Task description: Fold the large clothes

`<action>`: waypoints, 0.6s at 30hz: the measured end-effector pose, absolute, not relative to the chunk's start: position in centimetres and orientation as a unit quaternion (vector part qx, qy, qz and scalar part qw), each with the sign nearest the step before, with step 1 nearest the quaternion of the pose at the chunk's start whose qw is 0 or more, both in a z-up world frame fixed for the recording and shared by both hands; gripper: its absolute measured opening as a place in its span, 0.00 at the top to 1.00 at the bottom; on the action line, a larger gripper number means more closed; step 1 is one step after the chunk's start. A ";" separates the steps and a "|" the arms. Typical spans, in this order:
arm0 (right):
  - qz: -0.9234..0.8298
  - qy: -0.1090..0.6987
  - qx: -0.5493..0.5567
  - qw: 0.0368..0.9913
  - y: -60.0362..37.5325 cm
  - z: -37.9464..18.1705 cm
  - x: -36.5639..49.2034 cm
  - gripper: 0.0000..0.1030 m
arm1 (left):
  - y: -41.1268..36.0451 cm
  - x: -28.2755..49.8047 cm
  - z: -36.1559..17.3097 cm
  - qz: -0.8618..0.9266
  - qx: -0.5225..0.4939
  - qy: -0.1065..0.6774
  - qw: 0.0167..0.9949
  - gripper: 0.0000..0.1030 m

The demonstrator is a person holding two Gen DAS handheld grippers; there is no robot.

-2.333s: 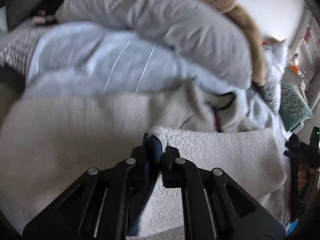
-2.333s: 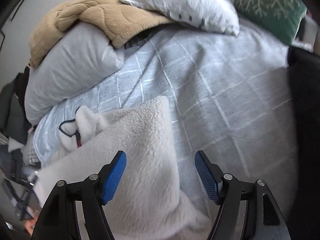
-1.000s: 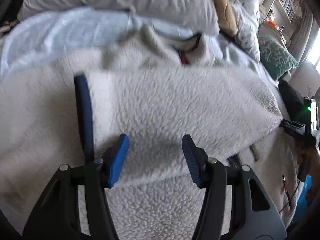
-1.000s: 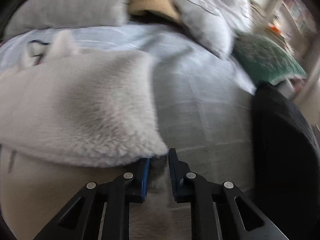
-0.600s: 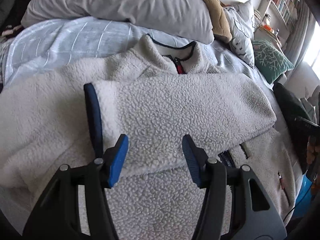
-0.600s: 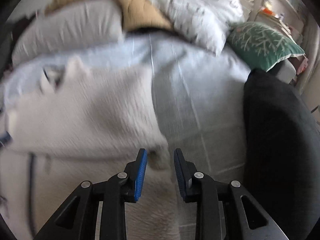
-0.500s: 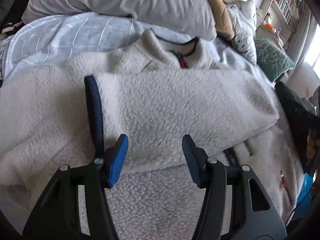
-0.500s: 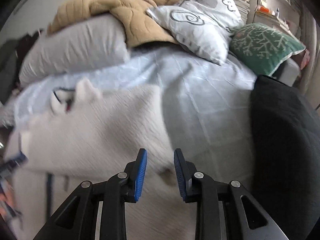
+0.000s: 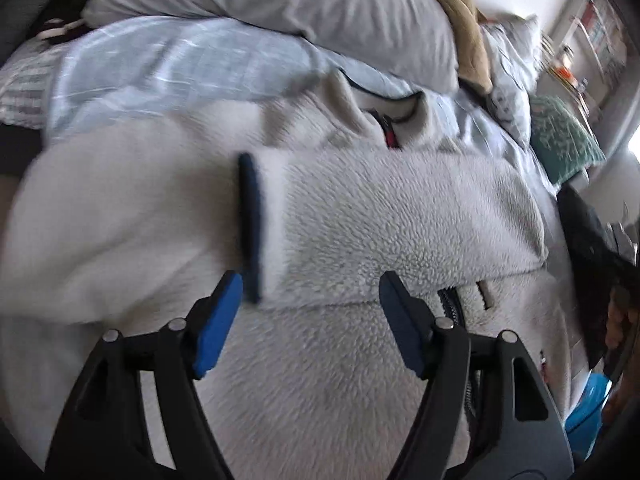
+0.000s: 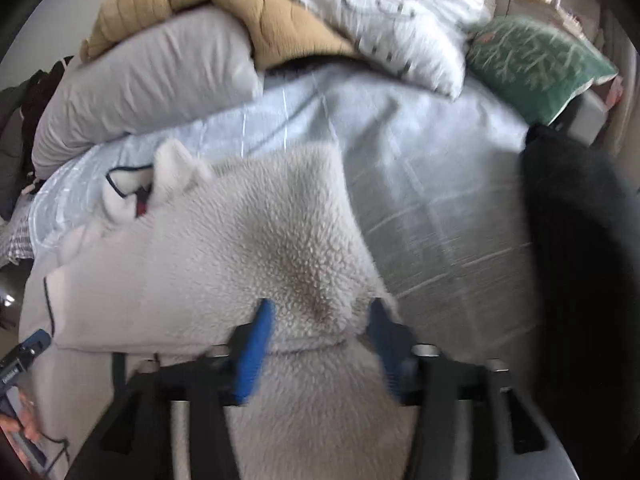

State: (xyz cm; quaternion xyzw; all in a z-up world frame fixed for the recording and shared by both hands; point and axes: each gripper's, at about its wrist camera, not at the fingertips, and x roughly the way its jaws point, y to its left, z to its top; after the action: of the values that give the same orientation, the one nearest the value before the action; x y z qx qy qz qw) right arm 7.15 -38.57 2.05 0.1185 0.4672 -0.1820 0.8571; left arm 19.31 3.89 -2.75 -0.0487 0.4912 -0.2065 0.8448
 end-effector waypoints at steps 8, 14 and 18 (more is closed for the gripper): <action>-0.147 0.453 0.129 0.870 -33.5 4.8 3.5 0.21 | 13.4 17.7 -0.2 -0.140 -0.109 0.511 0.841 0.11; -0.114 0.479 0.113 0.863 -30.3 1.3 1.8 0.20 | 22.8 18.3 -3.6 -0.058 -0.200 0.523 0.826 0.11; -0.120 0.483 0.081 0.864 -29.4 0.1 2.1 0.20 | 28.0 18.8 -6.7 -0.017 -0.268 0.530 0.805 0.11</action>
State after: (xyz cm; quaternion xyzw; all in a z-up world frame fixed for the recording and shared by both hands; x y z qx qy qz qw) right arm 2.12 -29.42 0.13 0.0806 0.4831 -0.1201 0.8635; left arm 18.84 27.97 -6.65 -0.2679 0.5295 -0.0171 0.8047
